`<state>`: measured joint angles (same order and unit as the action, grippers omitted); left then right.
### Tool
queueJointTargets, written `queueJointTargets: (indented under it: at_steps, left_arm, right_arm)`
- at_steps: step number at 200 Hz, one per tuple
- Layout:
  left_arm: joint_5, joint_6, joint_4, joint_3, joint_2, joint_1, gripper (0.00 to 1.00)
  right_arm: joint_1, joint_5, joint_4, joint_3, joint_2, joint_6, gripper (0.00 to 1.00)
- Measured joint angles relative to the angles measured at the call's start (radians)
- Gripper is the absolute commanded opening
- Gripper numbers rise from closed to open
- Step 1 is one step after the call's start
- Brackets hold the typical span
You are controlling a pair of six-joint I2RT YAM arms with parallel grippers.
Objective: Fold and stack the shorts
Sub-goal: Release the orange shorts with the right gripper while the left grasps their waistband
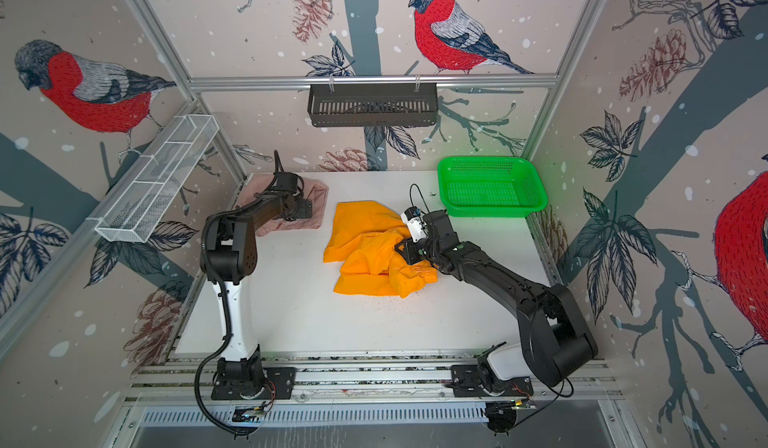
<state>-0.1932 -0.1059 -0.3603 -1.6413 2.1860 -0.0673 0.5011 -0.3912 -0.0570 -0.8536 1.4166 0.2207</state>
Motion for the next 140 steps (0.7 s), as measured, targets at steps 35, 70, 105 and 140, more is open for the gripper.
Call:
queueJointTargets:
  at_steps: [35, 70, 105, 140]
  left_arm:
    - [0.069, -0.003, -0.021, 0.005, -0.128, -0.014, 0.98]
    - [0.175, -0.029, -0.047, 0.062, -0.283, -0.072, 0.98]
    - [0.351, -0.06, -0.035, 0.256, -0.52, -0.283, 0.98]
    - [0.356, -0.038, 0.009, 0.342, -0.707, -0.585, 0.98]
  right_arm:
    - [-0.001, 0.028, -0.05, -0.062, -0.004, -0.014, 0.65]
    - [-0.125, 0.121, -0.087, -0.05, -0.092, 0.055, 0.66]
    - [-0.329, 0.124, -0.071, 0.078, -0.188, 0.15, 0.66]
    - [-0.492, 0.044, 0.021, 0.156, -0.227, 0.206, 0.66]
